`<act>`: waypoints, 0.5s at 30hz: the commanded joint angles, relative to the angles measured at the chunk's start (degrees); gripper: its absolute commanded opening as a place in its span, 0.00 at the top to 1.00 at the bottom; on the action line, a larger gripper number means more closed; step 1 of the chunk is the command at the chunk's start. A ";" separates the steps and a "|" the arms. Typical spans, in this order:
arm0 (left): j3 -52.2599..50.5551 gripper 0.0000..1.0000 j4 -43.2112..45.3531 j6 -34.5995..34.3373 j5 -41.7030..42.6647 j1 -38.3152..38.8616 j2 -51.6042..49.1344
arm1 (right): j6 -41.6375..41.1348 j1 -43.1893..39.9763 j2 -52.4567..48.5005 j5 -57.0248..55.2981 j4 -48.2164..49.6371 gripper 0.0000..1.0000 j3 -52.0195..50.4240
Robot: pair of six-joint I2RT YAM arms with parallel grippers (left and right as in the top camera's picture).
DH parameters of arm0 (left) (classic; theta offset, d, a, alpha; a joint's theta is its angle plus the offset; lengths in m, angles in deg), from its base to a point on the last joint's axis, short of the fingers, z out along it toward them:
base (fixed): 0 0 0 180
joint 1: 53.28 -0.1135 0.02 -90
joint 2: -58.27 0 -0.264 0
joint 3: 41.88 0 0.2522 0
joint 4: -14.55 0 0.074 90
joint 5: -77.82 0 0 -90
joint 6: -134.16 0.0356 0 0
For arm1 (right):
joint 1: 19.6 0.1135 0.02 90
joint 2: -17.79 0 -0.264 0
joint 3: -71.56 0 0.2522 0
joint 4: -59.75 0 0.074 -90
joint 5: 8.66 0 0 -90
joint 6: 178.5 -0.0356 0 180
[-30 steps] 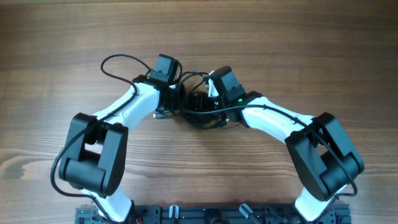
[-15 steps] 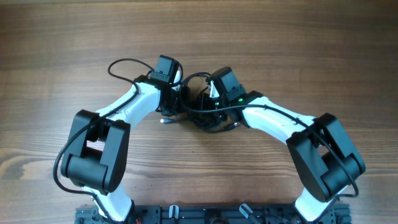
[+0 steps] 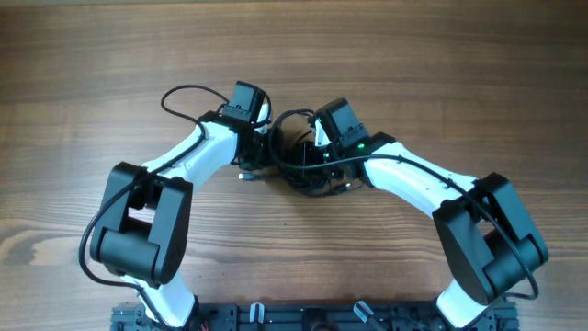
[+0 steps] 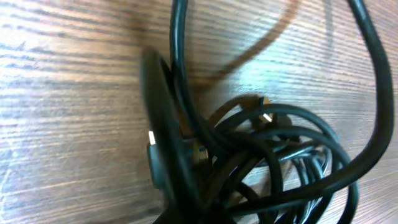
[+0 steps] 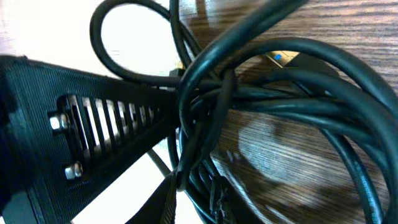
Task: Untangle cables
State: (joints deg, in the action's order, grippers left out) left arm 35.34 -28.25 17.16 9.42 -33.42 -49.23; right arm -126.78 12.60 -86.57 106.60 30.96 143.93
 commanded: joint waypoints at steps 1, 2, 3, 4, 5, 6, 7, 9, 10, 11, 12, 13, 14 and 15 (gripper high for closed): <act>-0.63 0.96 1.99 1.31 0.85 0.42 -1.27 | 0.72 0.42 1.33 0.15 -0.70 0.78 0.20; -0.63 0.96 2.05 1.31 0.85 0.55 -1.27 | 0.66 0.63 1.33 -0.02 -0.70 0.79 0.20; -0.63 0.96 2.05 1.33 0.85 0.79 -1.27 | 0.57 1.31 1.31 -1.29 -0.90 0.79 0.15; -0.63 0.96 2.08 1.33 0.85 0.90 -1.27 | 0.35 1.95 1.29 -2.56 -1.25 0.80 0.15; -0.63 0.96 2.05 1.31 0.85 0.92 -1.27 | -0.83 2.51 1.27 -4.02 -1.77 0.81 0.15; -0.63 0.96 2.05 1.31 0.85 0.92 -1.27 | -1.16 3.39 1.27 -5.44 -1.92 0.81 0.15; -0.63 0.96 2.10 1.31 0.85 0.92 -1.27 | -1.75 4.35 1.27 -7.82 -2.03 0.82 0.15; -0.63 0.96 2.05 1.33 0.85 0.92 -1.27 | -4.00 4.90 1.27 -12.17 -2.43 0.81 0.15; -0.63 0.96 2.05 1.33 0.85 0.92 -1.27 | -4.00 4.90 1.27 -13.20 -2.34 0.82 0.15; -0.63 0.96 2.05 1.31 0.85 0.92 -1.27 | -5.79 4.85 1.27 -16.94 -2.19 0.81 0.15; -0.63 0.96 2.08 1.31 0.85 0.92 -1.27 | -7.21 4.85 1.27 -18.10 -2.10 0.81 0.15; -0.63 0.96 2.05 1.31 0.85 0.92 -1.27 | -7.34 4.85 1.27 -17.03 -1.68 0.81 0.15; -0.63 0.96 2.05 1.31 0.85 0.92 -1.27 | -7.32 4.85 1.27 -14.62 -1.25 0.81 0.15; -0.63 0.96 2.03 1.31 0.85 0.92 -1.27 | -7.30 4.85 1.27 -11.87 -0.57 0.80 0.15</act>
State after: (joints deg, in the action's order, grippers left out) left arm 35.23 -26.30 17.36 10.03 -32.96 -49.52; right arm -132.31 17.59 -86.31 92.87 29.12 143.93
